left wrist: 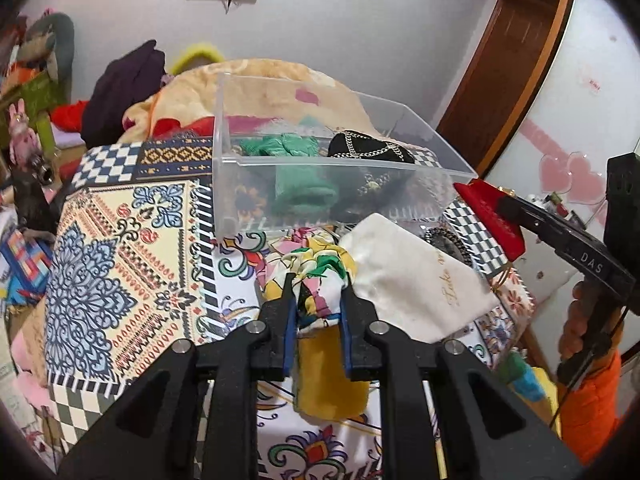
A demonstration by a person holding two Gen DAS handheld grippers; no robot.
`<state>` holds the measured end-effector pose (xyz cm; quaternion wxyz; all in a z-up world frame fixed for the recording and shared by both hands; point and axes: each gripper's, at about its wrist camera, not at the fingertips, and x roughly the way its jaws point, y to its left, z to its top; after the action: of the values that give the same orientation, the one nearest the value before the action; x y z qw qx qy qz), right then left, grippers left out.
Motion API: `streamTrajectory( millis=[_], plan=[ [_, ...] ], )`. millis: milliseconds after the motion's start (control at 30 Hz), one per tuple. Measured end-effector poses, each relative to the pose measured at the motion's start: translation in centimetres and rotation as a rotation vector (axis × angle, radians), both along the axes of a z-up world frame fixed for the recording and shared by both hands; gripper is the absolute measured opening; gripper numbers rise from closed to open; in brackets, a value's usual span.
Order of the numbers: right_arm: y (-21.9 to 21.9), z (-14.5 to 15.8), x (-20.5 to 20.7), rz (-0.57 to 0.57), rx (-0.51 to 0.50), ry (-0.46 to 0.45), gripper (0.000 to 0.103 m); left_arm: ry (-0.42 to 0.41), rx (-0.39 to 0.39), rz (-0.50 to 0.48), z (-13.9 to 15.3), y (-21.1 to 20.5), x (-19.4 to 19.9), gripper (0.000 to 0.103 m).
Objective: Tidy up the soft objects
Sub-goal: 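Drop the scrunchie and red pouch into the clear box, open both tools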
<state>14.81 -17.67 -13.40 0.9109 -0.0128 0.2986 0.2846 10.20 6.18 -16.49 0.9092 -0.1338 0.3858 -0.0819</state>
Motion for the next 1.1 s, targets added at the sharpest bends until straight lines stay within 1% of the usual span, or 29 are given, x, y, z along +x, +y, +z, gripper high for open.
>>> streamTrajectory(
  millis=[100,267,400,567,667,833,967,1100],
  plan=[
    [0.9,0.2,0.0,0.018,0.009,-0.01,0.024,-0.01,0.024,0.001,0.3,-0.1,-0.1,0.021],
    [1.9,0.2,0.1,0.031,0.009,-0.018,0.024,-0.037,0.028,-0.01,1.3,-0.4,-0.5,0.021],
    [1.8,0.2,0.1,0.027,0.015,-0.022,0.024,-0.082,0.043,0.004,2.9,-0.5,-1.1,0.02],
    [1.5,1.3,0.2,0.02,0.033,-0.048,0.024,-0.137,0.082,0.01,4.9,-0.8,-1.1,0.019],
    [1.6,2.3,0.5,0.017,0.047,-0.079,0.024,-0.182,0.117,0.032,6.3,-1.1,-0.9,0.019],
    [2.4,3.9,1.3,0.017,0.06,-0.128,0.024,-0.237,0.138,0.082,8.1,-0.4,0.2,0.019],
    [3.3,4.8,2.2,0.015,0.065,-0.153,0.024,-0.253,0.147,0.124,8.7,0.5,1.7,0.019],
    [4.3,5.1,3.4,0.022,0.068,-0.154,0.024,-0.258,0.163,0.152,8.7,1.3,3.1,0.019]
  ],
)
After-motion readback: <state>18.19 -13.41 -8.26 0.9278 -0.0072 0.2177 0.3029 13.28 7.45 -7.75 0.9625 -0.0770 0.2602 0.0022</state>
